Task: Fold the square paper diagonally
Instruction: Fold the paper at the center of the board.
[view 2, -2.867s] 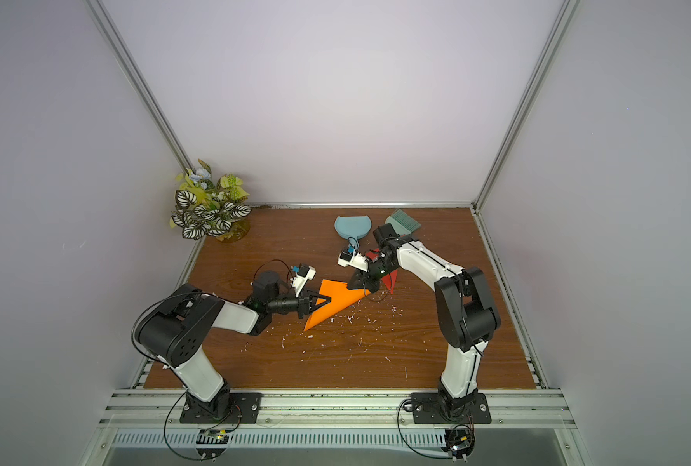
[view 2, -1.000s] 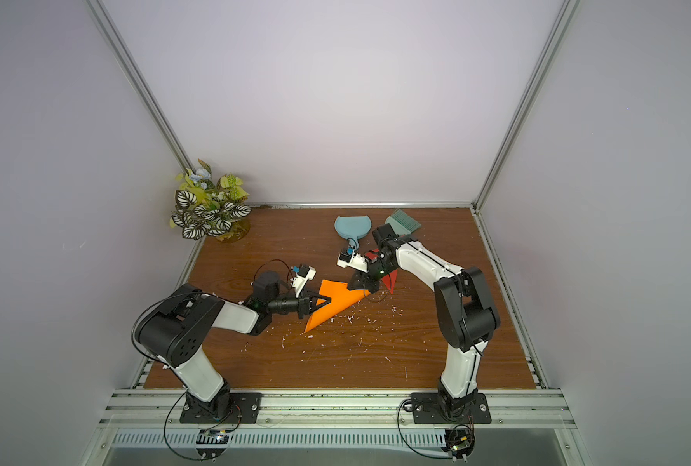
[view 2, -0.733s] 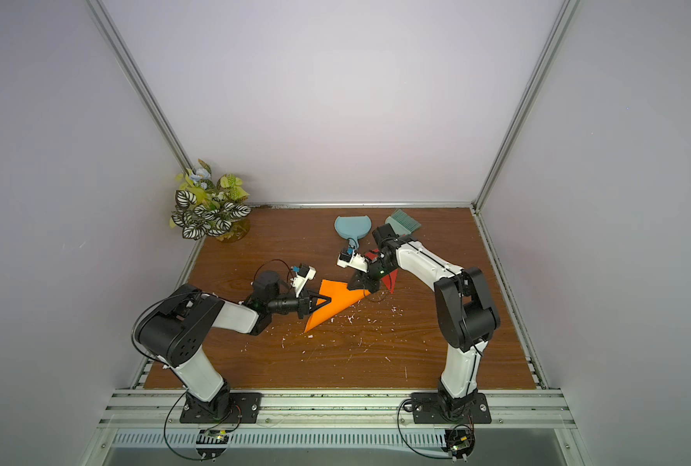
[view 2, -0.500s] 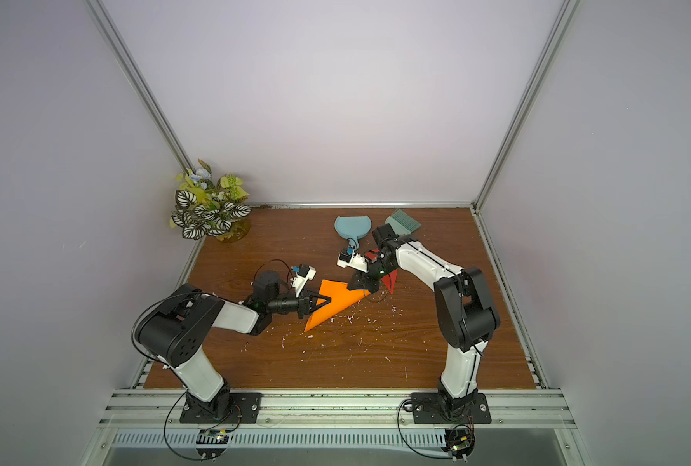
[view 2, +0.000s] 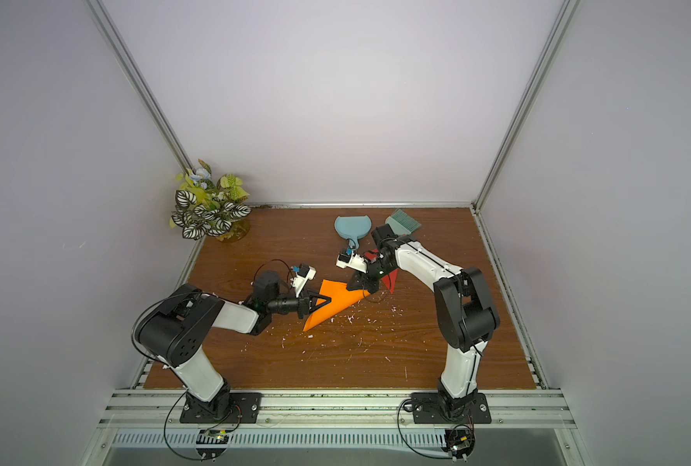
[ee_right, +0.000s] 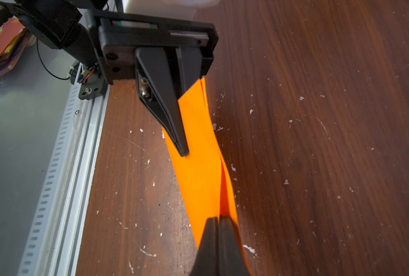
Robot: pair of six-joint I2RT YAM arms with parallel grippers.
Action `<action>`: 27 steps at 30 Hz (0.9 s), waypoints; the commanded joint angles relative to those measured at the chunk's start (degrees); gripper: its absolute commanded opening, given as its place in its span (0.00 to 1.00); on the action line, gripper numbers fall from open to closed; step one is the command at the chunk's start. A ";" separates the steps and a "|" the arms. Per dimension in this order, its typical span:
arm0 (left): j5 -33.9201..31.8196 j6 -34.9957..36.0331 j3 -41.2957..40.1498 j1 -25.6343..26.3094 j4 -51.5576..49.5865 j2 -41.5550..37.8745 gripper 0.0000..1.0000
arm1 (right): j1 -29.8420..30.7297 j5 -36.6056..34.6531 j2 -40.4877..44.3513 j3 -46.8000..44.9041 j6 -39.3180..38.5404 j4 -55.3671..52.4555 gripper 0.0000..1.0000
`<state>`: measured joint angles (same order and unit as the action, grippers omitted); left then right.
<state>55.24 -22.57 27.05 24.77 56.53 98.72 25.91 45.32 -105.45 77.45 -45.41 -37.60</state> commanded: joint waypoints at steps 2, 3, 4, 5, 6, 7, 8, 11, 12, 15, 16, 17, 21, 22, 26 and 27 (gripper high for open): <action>0.49 -0.20 0.94 0.61 0.26 0.25 0.10 | 0.35 1.14 0.07 1.60 -0.46 -1.22 0.00; 0.48 -0.14 0.84 0.61 0.28 0.25 0.10 | 0.37 1.08 0.07 1.52 -0.46 -1.24 0.00; 0.44 -0.16 0.82 0.62 0.28 0.17 0.09 | 0.36 0.90 0.08 1.47 -0.47 -1.24 0.00; 0.44 -0.18 0.81 0.63 0.30 0.17 0.09 | 0.29 0.70 0.07 1.39 -0.47 -1.23 0.00; 0.40 -0.18 0.84 0.58 0.33 0.16 0.09 | 0.28 0.65 0.07 1.30 -0.47 -1.24 0.00; 0.40 -0.19 0.82 0.59 0.33 0.16 0.09 | 0.28 0.58 0.13 1.23 -0.47 -1.22 0.00; 0.39 -0.13 0.81 0.61 0.29 0.16 0.09 | 0.20 0.60 0.16 1.14 -0.45 -1.15 0.00; 0.41 -0.10 0.85 0.61 0.33 0.17 0.09 | -0.03 0.58 0.33 1.03 -0.47 -1.15 0.00; 0.40 -0.11 0.81 0.59 0.29 0.18 0.09 | -0.07 0.64 0.33 1.04 -0.47 -1.15 0.00; 0.39 -0.11 0.81 0.58 0.25 0.16 0.09 | -0.16 0.71 0.42 1.12 -0.38 -1.15 0.00; 0.42 -0.11 0.81 0.63 0.23 0.16 0.09 | -0.16 0.65 0.40 1.13 -0.38 -1.05 0.00; 0.39 -0.11 0.82 0.58 0.32 0.16 0.09 | -0.16 0.77 0.38 1.21 -0.30 -0.97 0.00; 0.44 -0.11 0.90 0.60 0.16 0.25 0.09 | -0.16 0.89 0.27 1.31 -0.30 -0.99 0.00; 0.42 -0.11 0.99 0.58 0.16 0.25 0.09 | -0.16 0.89 0.33 1.31 -0.34 -1.04 0.00; 0.41 -0.11 0.99 0.62 0.16 0.25 0.09 | -0.22 0.70 0.24 1.31 -0.30 -1.02 0.00; 0.44 -0.11 0.99 0.61 0.14 0.25 0.09 | -0.16 0.66 0.29 1.33 -0.30 -1.04 0.00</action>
<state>55.24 -22.55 27.05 24.84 56.53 98.72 25.87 45.30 -105.45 77.45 -45.41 -37.58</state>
